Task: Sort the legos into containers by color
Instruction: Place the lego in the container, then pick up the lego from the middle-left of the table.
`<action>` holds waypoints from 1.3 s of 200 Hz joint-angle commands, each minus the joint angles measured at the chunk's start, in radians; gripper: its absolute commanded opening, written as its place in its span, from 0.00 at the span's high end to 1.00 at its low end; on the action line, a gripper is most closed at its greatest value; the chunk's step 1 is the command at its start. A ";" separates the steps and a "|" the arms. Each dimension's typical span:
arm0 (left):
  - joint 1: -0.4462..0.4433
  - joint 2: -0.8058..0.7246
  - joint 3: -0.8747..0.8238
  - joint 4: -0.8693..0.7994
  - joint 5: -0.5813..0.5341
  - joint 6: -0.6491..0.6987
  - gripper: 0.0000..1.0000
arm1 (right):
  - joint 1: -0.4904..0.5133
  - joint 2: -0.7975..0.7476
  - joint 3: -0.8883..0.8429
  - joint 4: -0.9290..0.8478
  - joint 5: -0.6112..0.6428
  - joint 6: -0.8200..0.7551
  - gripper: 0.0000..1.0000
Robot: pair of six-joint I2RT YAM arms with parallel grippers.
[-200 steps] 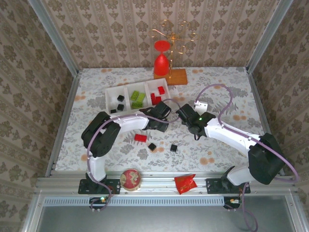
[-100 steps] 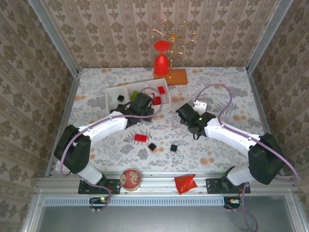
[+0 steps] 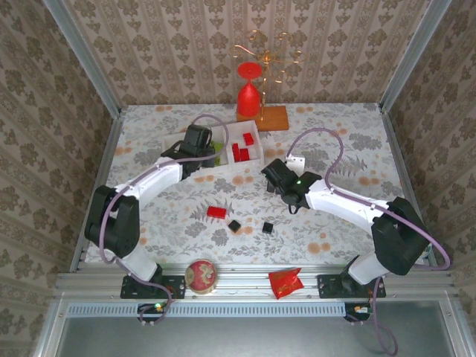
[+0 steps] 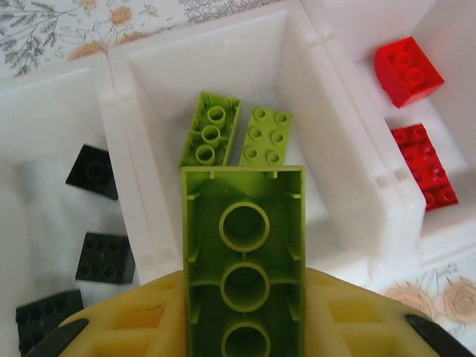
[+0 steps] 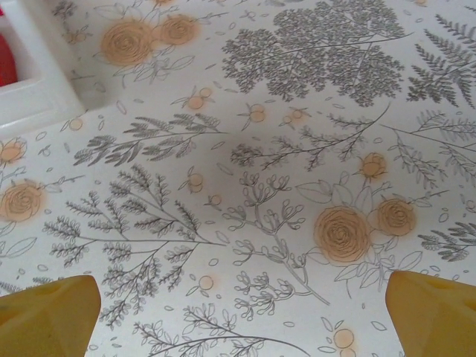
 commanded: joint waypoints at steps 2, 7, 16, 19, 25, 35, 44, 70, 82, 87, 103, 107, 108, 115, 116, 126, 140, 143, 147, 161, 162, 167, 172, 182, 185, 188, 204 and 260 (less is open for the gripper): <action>0.016 0.051 0.069 0.009 0.031 0.037 0.75 | 0.018 0.021 0.034 0.004 -0.002 -0.013 0.00; 0.019 0.063 0.080 0.008 0.034 0.039 0.74 | 0.021 0.024 0.037 0.002 -0.004 -0.015 0.00; 0.022 0.084 0.098 0.005 0.039 0.039 0.74 | 0.026 0.028 0.042 0.001 -0.010 -0.025 0.00; 0.024 0.087 0.104 0.005 0.039 0.039 0.73 | 0.028 0.030 0.043 -0.001 -0.012 -0.027 0.00; 0.026 0.098 0.114 0.005 0.044 0.039 0.73 | 0.032 0.034 0.045 0.000 -0.015 -0.032 0.00; 0.027 0.117 0.131 0.004 0.045 0.039 0.71 | 0.039 0.039 0.048 0.001 -0.023 -0.042 0.00; 0.029 0.133 0.146 0.002 0.047 0.040 0.70 | 0.046 0.045 0.052 0.001 -0.026 -0.051 0.00; 0.032 0.169 0.182 -0.009 0.050 0.042 0.68 | 0.067 0.064 0.065 -0.004 -0.042 -0.079 0.00; 0.032 0.180 0.191 -0.008 0.049 0.042 0.66 | 0.076 0.072 0.068 0.000 -0.054 -0.093 0.00; 0.033 0.183 0.193 -0.011 0.049 0.043 0.65 | 0.080 0.075 0.070 0.003 -0.060 -0.100 0.00; 0.032 0.191 0.200 -0.015 0.045 0.042 0.60 | 0.091 0.082 0.074 0.007 -0.069 -0.113 0.00; 0.032 0.191 0.200 -0.015 0.044 0.042 0.59 | 0.095 0.084 0.075 0.007 -0.070 -0.116 0.00; 0.032 0.191 0.200 -0.015 0.043 0.042 0.59 | 0.095 0.084 0.075 0.007 -0.070 -0.116 0.00; 0.033 0.190 0.200 -0.014 0.042 0.042 0.56 | 0.097 0.086 0.078 0.006 -0.070 -0.119 0.00; 0.032 0.190 0.199 -0.015 0.042 0.042 0.56 | 0.098 0.086 0.078 0.006 -0.070 -0.118 0.00; 0.032 0.185 0.197 -0.014 0.039 0.040 0.52 | 0.098 0.088 0.079 0.004 -0.069 -0.118 0.00; 0.032 0.176 0.192 -0.013 0.037 0.040 0.48 | 0.099 0.088 0.080 0.004 -0.070 -0.118 0.00; 0.033 0.173 0.191 -0.012 0.036 0.040 0.47 | 0.100 0.087 0.081 0.004 -0.070 -0.117 0.00; 0.032 0.171 0.190 -0.014 0.035 0.042 0.46 | 0.099 0.088 0.081 0.004 -0.070 -0.117 0.00; 0.032 0.157 0.184 -0.013 0.034 0.041 0.44 | 0.099 0.086 0.081 0.002 -0.069 -0.115 0.00; 0.032 0.157 0.183 -0.013 0.034 0.042 0.44 | 0.100 0.086 0.081 0.002 -0.070 -0.115 0.00; 0.032 0.150 0.180 -0.014 0.035 0.041 0.44 | 0.100 0.086 0.082 0.002 -0.069 -0.113 0.00; 0.032 0.142 0.176 -0.013 0.036 0.040 0.43 | 0.099 0.086 0.082 0.001 -0.069 -0.113 0.00; 0.032 0.126 0.166 -0.011 0.039 0.036 0.42 | 0.099 0.086 0.083 -0.002 -0.069 -0.109 0.00; 0.032 0.119 0.163 -0.010 0.041 0.036 0.41 | 0.099 0.085 0.083 -0.003 -0.070 -0.109 0.00; 0.032 0.113 0.159 -0.009 0.042 0.035 0.41 | 0.100 0.084 0.082 -0.004 -0.070 -0.108 0.00; 0.031 0.077 0.138 -0.002 0.047 0.029 0.39 | 0.100 0.083 0.084 -0.008 -0.070 -0.106 0.00; -0.004 -0.088 0.006 0.010 0.031 0.001 0.27 | 0.097 0.075 0.089 -0.055 -0.064 -0.091 0.00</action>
